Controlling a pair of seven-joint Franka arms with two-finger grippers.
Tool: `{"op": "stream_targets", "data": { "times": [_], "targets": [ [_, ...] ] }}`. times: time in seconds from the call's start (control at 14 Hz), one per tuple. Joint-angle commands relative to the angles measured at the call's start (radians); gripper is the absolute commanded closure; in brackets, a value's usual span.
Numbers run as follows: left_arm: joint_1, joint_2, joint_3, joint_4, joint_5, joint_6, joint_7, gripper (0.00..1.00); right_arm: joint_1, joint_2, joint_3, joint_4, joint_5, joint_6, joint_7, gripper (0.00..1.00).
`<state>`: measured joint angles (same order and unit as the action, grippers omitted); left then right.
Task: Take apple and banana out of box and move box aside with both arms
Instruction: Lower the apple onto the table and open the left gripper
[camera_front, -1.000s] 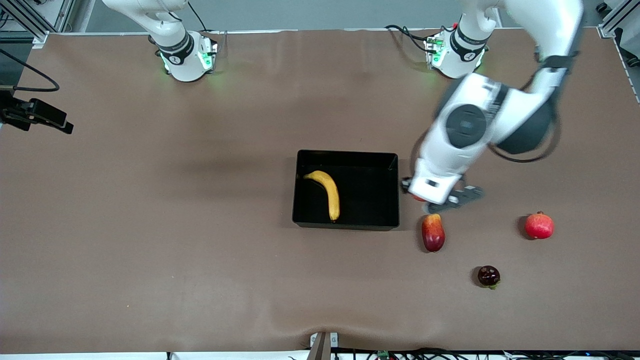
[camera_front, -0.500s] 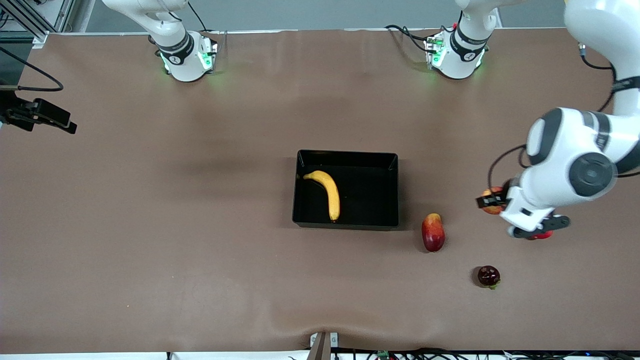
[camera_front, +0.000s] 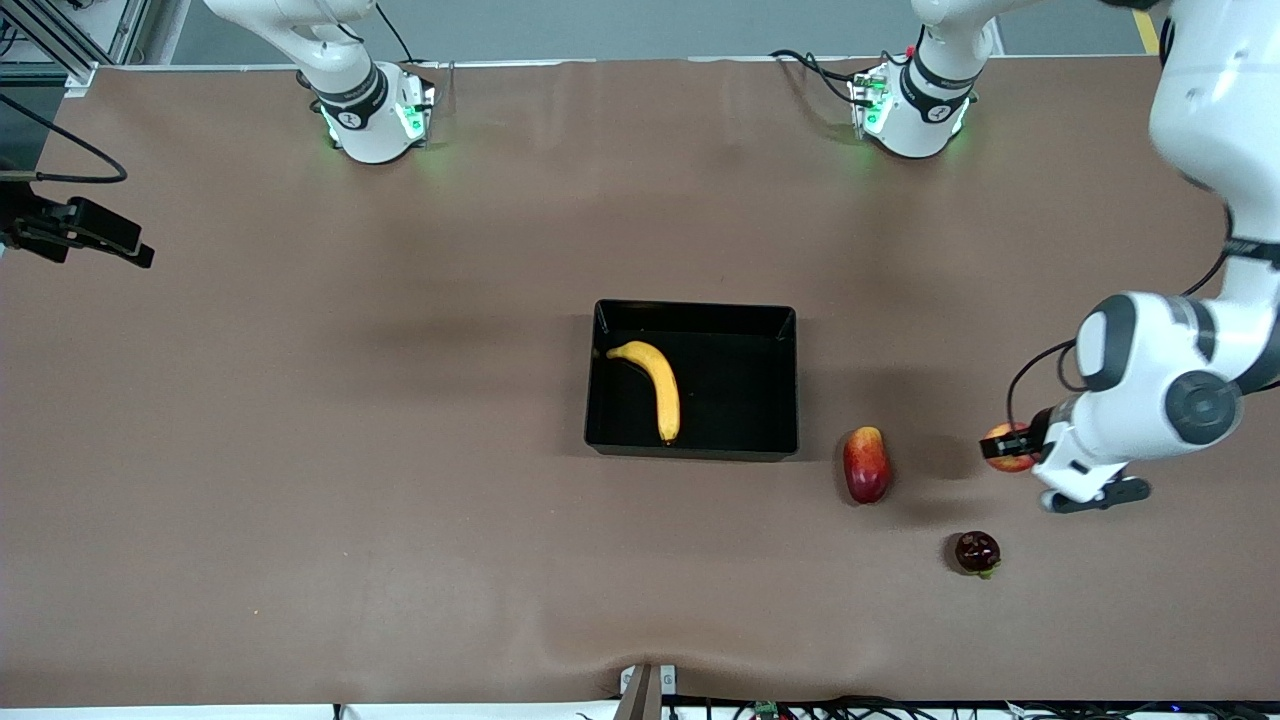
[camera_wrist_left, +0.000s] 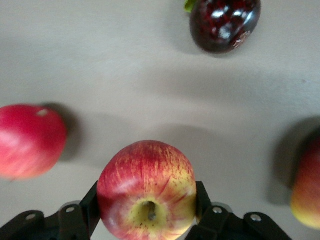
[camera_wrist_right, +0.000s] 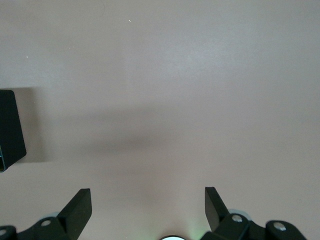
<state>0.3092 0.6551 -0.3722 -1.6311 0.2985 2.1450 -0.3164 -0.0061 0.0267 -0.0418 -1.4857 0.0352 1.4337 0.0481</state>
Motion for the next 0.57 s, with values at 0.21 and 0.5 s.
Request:
{"op": "stream_targets", "data": {
  "times": [0.21,0.5],
  "targets": [
    [-0.002,0.038,-0.004,0.007,0.05,0.036,-0.001,1.0,0.003,0.006,0.0,0.015,-0.005,-0.012,0.003,0.0],
    [-0.002,0.048,0.012,0.007,0.053,0.036,-0.001,0.45,0.003,0.006,0.0,0.015,-0.005,-0.012,0.001,0.0]
  ]
}}
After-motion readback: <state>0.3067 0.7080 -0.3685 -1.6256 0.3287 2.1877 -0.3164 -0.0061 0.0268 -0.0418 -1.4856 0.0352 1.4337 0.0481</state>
